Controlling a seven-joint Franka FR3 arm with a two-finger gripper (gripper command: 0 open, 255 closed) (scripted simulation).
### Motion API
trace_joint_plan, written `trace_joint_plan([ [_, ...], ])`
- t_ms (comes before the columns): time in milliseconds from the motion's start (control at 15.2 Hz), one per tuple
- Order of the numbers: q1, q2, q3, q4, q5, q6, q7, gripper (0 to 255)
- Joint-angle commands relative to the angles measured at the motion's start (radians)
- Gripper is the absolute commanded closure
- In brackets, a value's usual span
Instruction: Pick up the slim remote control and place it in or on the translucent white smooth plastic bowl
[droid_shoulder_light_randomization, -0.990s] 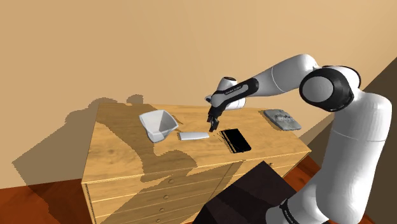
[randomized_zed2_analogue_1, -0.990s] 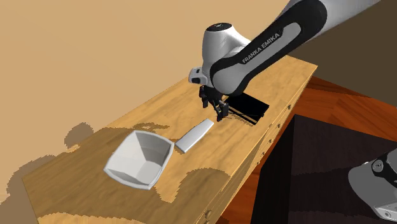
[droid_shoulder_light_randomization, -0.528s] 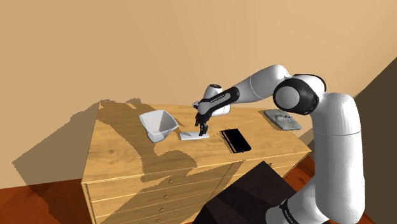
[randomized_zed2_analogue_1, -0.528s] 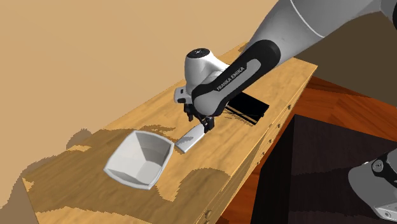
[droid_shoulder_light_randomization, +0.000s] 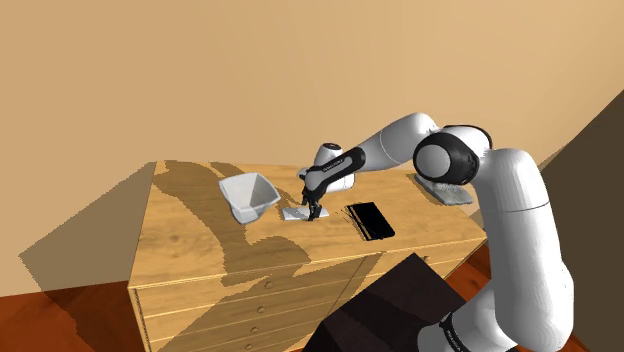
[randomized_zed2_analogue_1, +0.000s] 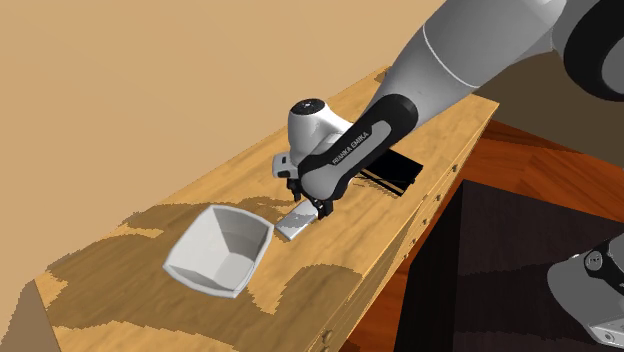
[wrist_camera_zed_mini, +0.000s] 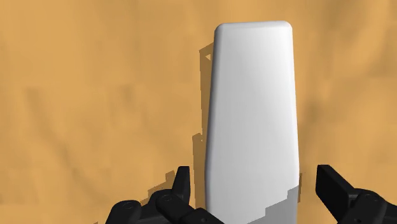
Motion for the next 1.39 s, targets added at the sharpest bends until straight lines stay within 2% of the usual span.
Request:
trace_joint_plan([
  [0, -0.002, 0.009, 0.001, 0.004, 0.001, 0.006, -0.001, 0],
  [396, -0.002, 0.009, 0.001, 0.004, 0.001, 0.005, -0.001, 0],
  [462, -0.002, 0.009, 0.001, 0.004, 0.001, 0.005, -0.001, 255],
  [1056, -0.002, 0.009, 0.001, 0.004, 0.001, 0.006, -0.001, 255],
  [1320, 0.003, -0.039, -0.005, -0.016, -0.004, -0.022, 0.002, 255],
])
